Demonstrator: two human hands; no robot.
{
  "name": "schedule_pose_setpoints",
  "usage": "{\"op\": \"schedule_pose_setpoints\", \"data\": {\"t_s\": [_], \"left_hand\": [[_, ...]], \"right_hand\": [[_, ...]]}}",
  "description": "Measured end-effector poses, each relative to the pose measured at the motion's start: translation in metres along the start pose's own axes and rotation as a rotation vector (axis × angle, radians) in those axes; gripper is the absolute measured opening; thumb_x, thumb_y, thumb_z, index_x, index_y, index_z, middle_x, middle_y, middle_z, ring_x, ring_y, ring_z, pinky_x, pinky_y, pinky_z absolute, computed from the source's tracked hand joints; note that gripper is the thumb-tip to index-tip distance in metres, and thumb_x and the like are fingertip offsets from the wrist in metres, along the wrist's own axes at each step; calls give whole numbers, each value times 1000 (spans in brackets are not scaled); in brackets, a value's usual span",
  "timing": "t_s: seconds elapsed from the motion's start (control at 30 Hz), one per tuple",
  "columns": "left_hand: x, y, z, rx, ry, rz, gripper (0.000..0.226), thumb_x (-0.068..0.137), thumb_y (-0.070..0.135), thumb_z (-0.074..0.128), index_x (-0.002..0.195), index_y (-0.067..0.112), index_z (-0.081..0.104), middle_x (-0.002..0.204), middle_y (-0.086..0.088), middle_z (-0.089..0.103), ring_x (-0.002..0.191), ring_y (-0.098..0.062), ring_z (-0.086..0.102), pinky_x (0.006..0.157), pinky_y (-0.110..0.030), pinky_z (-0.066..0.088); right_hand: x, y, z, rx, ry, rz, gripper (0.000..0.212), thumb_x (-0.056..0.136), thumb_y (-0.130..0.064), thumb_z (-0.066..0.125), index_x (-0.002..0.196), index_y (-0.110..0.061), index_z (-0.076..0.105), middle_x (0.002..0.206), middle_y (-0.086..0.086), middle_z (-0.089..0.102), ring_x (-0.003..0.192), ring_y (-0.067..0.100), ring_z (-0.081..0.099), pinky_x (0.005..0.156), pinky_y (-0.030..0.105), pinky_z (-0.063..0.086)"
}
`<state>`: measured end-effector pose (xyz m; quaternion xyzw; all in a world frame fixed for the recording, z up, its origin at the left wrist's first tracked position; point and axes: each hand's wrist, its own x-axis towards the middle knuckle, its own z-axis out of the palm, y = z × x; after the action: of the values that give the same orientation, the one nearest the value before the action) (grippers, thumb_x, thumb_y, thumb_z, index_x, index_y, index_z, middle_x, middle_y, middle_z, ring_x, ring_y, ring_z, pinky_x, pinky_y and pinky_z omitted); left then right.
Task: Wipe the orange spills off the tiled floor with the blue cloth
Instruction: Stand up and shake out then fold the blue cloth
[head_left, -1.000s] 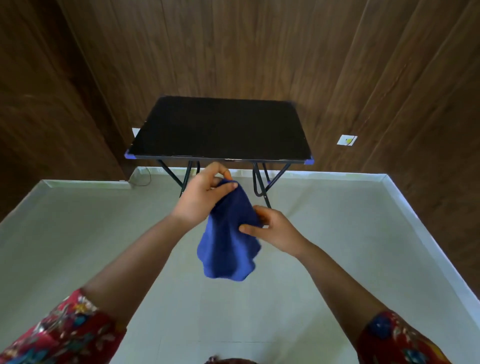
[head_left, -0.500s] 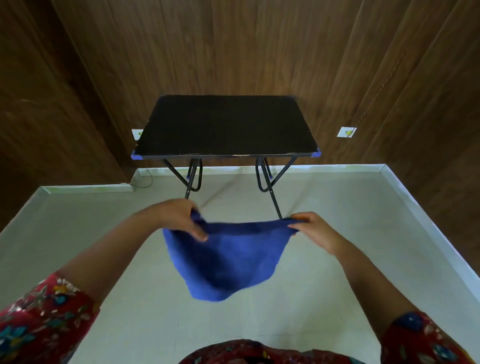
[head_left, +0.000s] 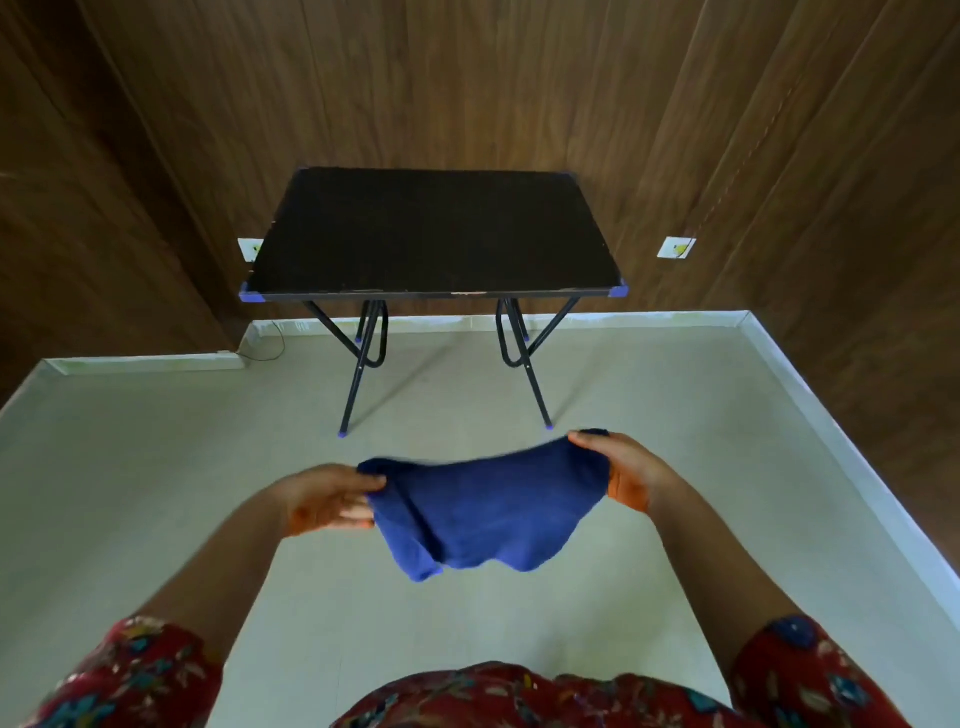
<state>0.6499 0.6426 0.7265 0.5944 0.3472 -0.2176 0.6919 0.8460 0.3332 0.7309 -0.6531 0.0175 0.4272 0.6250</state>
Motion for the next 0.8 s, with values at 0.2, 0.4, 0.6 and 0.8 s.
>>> {"op": "schedule_pose_setpoints", "data": {"t_s": [0.2,0.4,0.6,0.8], "left_hand": [[13,35,5,16,440,329,17,97,7,52,85,11,63,80,-9,68,73,-23,68,72,-35,58],[12,50,-6,219,713,467,15,88,26,59,97,15,62,94,-19,68,89,-39,63,83,-53,54],[3,69,-19,642,832,532,33,99,18,44,132,20,42,88,-16,66,76,-33,58,67,-36,43],[-12,100,-20,672,598,446,37,99,43,45,115,16,65,117,-8,61,107,-25,53,92,-33,34]], "right_hand": [[4,-5,-3,-181,86,13,21,97,-13,55,117,-12,62,103,6,70,93,22,68,71,33,55],[13,-22,-1,-163,339,-145,27,93,-15,61,119,-14,56,101,7,65,87,19,63,66,29,52],[2,-67,2,-347,343,-423,10,87,-9,69,93,-16,72,90,0,70,85,16,64,75,26,52],[-11,-94,7,-507,278,-494,29,78,-11,79,105,-18,72,97,-4,70,90,11,65,72,15,50]]}}
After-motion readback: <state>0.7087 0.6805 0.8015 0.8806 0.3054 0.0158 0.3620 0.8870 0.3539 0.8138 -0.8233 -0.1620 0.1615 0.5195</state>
